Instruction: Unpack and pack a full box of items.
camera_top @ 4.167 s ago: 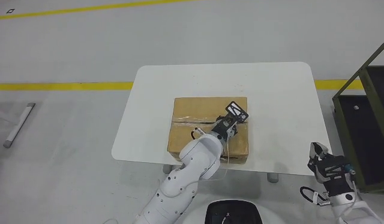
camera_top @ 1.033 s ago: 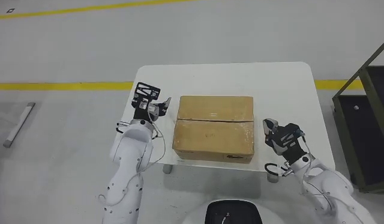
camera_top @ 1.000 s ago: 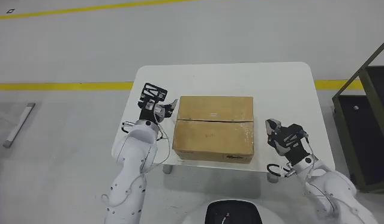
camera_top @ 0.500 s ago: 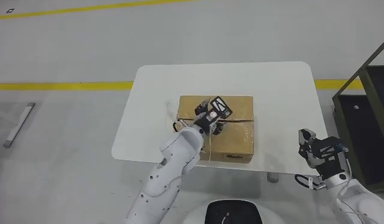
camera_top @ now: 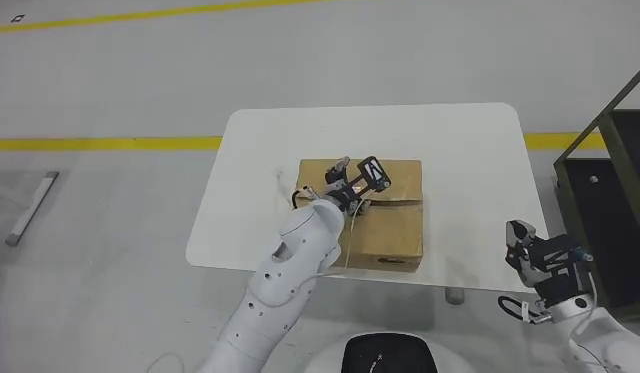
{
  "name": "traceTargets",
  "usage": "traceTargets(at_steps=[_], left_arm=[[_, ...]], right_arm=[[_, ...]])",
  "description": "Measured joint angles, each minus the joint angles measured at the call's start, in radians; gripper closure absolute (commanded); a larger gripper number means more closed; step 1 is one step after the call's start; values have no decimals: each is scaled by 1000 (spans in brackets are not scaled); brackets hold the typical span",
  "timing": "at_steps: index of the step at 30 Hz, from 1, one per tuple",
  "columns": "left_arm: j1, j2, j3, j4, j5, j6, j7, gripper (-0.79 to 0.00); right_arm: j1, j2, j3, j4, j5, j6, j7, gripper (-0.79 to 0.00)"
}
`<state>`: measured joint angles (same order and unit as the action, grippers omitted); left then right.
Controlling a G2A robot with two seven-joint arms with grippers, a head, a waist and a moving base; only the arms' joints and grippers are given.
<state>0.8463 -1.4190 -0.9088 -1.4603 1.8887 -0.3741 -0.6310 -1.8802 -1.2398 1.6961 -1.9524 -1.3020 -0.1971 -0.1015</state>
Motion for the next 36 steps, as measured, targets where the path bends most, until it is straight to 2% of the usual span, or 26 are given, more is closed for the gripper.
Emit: traceTargets(at_steps=[4, 13, 14, 15, 18, 19, 24, 32, 33, 34, 35, 36], left_arm=[[-3, 1, 31, 15, 123, 11, 31, -785], [11, -3, 40, 28, 189, 20, 54, -785], [12, -3, 42, 32, 199, 21, 57, -625], [14, -4, 41, 37, 201, 26, 62, -388], [22, -7, 31, 42, 181, 43, 72, -62], [23, -7, 30, 38, 186, 51, 79, 0], [36, -9, 17, 14, 189, 75, 106, 0], [74, -8, 16, -52, 205, 35, 118, 0], [80, -8, 16, -62, 208, 31, 117, -46], [88, -8, 15, -74, 210, 27, 115, -243], [93, -7, 14, -83, 212, 25, 114, -785], [98, -7, 11, -91, 212, 26, 113, -785]], right_arm=[[-1, -1, -3, 0, 2, 1, -3, 0], [-1, -2, -17, -1, 0, 5, -3, 0], [-1, -2, -18, -1, -1, 5, -3, 0], [-1, -2, -18, -1, -2, 5, -3, 0], [-3, -3, -20, -2, -1, 6, -4, 0], [-4, -3, -20, -3, 0, 7, -4, 0], [-9, -3, -21, -5, 4, 11, -8, 0], [-15, -4, -29, -16, 3, 10, -11, 0], [-16, -4, -29, -17, 3, 9, -11, 0], [-17, -4, -30, -18, 2, 9, -12, 0], [-19, -5, -30, -19, 2, 9, -13, 0], [-21, -5, -30, -20, 2, 9, -14, 0]])
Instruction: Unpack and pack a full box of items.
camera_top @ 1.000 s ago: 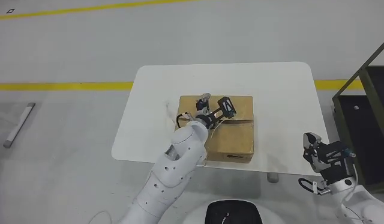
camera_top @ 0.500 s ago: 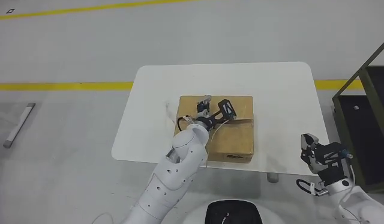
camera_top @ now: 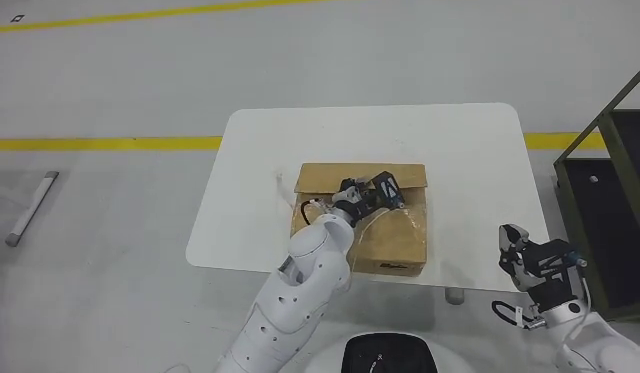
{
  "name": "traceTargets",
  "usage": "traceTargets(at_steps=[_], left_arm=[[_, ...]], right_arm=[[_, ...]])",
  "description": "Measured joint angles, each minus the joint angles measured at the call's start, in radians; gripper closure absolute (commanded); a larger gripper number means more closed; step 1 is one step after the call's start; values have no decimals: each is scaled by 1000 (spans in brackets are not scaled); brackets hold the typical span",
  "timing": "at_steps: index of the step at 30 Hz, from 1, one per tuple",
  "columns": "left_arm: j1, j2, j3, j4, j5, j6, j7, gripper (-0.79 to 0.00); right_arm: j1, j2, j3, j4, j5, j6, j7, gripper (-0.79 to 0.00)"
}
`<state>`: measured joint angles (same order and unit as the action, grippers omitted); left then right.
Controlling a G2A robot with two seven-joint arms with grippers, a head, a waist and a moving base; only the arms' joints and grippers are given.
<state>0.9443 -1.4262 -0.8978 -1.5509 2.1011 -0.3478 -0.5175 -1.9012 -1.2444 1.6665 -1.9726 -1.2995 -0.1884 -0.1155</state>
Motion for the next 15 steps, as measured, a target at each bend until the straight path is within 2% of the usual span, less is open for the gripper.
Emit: traceTargets(at_steps=[3, 6, 15], left_arm=[[5, -1, -11, -4, 0, 13, 2, -785], [-22, -5, -6, 6, 20, 17, 22, -785], [-205, -38, 68, 140, 130, 37, 122, -785]], right_arm=[[-6, 0, 2, -4, 1, 2, -2, 0], [-11, 0, 4, -8, 0, 3, -2, 0], [-29, -1, 12, -29, -4, 10, -3, 0]])
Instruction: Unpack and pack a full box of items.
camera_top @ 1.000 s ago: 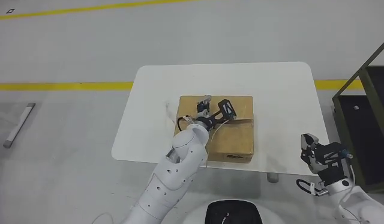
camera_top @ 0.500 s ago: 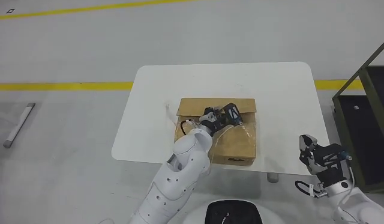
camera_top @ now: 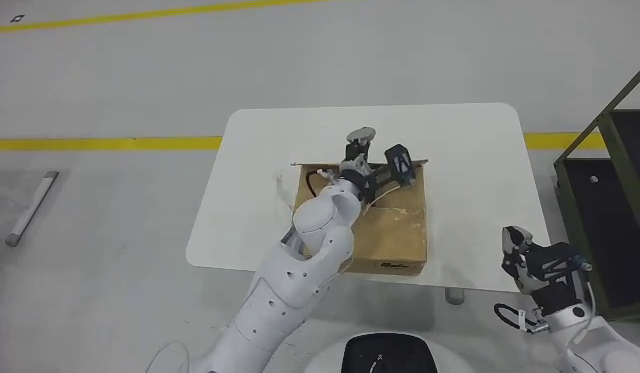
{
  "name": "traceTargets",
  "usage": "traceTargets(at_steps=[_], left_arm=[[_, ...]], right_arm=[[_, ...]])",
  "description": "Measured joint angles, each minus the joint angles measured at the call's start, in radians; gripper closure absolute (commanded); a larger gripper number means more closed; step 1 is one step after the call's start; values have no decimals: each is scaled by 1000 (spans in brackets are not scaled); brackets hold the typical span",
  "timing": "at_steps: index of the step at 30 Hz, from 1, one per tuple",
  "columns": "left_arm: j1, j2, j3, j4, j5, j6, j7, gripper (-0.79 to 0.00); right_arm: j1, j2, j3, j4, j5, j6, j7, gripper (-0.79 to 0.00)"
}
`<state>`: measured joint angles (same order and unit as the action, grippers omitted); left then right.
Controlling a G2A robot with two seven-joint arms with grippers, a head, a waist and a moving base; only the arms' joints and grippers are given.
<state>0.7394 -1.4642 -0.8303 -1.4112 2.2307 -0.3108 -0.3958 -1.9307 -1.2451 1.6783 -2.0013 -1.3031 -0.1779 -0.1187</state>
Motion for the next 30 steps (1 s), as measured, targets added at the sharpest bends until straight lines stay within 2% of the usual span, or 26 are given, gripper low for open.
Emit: traceTargets(at_steps=[4, 11, 17, 25, 30], left_arm=[[-80, -24, 36, 109, 24, 26, 22, -785], [-171, -74, 107, 270, 39, 93, 11, -785], [-197, -110, 155, 368, 38, 103, 18, -785], [-209, -138, 135, 427, 22, 225, 6, -785], [-219, -151, 126, 456, 23, 252, -4, -785]], right_arm=[[-11, 0, 11, -4, 4, 3, -6, 0], [-17, 0, 22, -4, 11, 3, -10, 0], [-19, -1, 31, 2, 18, 4, -12, 0], [-16, -1, 36, 11, 25, -4, -12, 0], [-12, -1, 33, 16, 23, -7, -11, 0]])
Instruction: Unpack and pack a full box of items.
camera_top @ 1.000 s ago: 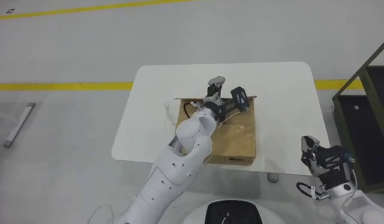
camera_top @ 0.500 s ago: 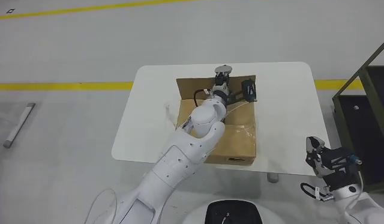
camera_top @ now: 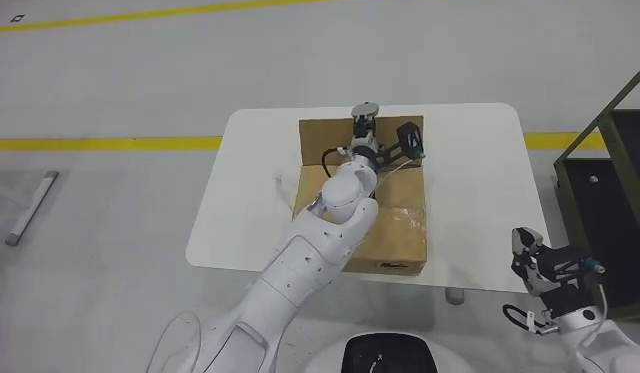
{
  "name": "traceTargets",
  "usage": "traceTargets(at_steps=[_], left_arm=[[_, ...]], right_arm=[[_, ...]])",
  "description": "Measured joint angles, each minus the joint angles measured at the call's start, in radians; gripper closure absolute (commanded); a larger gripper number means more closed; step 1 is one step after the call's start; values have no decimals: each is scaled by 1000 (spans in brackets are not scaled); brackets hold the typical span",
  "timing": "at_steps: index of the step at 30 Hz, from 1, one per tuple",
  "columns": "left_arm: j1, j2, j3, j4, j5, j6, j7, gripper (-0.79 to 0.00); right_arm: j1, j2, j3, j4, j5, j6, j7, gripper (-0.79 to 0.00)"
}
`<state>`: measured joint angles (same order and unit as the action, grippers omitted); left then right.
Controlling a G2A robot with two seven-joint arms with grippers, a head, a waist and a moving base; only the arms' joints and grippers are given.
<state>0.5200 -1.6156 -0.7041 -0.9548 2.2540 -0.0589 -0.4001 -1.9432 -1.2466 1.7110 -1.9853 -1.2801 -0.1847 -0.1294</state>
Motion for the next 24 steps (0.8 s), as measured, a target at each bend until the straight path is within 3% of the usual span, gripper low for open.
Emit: traceTargets(at_steps=[8, 14, 18, 24], left_arm=[[-11, -28, 4, 64, -9, 0, -10, -785], [19, -26, -81, 14, -140, 4, 25, -785], [80, -6, -172, -108, -237, -15, 25, -785], [250, 42, -299, -392, -206, -110, -22, -785]], right_arm=[[3, -1, -4, 1, 0, 0, 1, 0], [3, -3, 0, -3, 96, -29, 8, 0], [5, -2, 26, -4, 193, -79, 22, 0], [15, 7, 75, -33, 299, -205, 104, 0]])
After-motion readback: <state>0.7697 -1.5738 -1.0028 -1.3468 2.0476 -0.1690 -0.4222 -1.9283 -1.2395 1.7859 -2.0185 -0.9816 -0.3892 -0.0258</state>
